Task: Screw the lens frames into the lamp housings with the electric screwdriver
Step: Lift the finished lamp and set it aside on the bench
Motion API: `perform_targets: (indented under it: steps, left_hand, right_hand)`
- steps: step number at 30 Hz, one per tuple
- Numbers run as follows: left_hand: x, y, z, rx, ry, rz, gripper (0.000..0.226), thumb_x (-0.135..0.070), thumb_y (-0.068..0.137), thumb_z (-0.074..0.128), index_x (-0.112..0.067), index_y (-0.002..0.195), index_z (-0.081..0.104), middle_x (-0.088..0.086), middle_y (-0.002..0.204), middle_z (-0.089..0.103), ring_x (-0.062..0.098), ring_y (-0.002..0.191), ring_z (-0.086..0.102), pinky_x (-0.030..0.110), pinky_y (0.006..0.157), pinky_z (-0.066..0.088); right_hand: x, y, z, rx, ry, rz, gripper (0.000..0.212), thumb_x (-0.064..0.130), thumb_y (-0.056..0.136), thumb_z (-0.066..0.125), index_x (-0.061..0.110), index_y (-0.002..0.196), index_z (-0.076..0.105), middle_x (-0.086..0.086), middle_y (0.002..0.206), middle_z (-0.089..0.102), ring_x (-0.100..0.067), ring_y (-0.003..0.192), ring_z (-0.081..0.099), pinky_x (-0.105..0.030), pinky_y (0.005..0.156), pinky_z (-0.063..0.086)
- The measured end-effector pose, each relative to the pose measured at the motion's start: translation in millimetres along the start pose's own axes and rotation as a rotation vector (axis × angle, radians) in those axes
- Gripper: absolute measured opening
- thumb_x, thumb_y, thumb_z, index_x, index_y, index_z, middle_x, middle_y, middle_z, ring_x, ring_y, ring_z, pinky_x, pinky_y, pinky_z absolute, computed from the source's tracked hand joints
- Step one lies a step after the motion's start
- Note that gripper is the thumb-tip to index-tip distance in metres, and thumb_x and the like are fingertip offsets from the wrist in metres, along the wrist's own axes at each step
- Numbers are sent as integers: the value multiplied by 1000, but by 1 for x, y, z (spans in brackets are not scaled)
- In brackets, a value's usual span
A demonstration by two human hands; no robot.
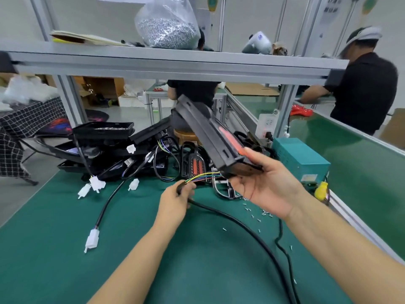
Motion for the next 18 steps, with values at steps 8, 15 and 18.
perform_targets:
  steps: [8, 15, 18]
  left_hand:
    - [-49, 7, -18, -190, -619, 48, 31, -19, 98, 45, -14, 69, 54, -5, 56, 44, 6, 48, 44, 20, 50, 41]
    - [-87, -7, -15, 17, -1286, -83, 31, -33, 89, 55, -18, 63, 48, -8, 50, 41, 6, 47, 45, 18, 56, 48]
    - [-89, -6, -17, 23, -1463, -165, 32, -28, 95, 51, -16, 65, 47, -6, 52, 43, 6, 46, 48, 17, 57, 51]
  right_hand:
    - [-31, 2, -31, -64, -341, 16, 26, 32, 82, 59, 16, 94, 75, -3, 93, 72, -13, 78, 62, -28, 80, 44]
    - [-52, 15, -17, -35, -343, -40, 27, 38, 81, 62, 21, 93, 79, -1, 100, 75, -13, 87, 68, -24, 75, 53]
    - [-61, 14, -17, -33, -361, -10, 35, 44, 80, 63, 20, 101, 76, -3, 102, 74, -16, 91, 69, -37, 77, 57]
Point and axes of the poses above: each hand's wrist, its own y-axis towards the middle knuckle, its own z-axis out of the palm, x = y × z, the point moved 2 cm from there along y, towards the middle knuckle
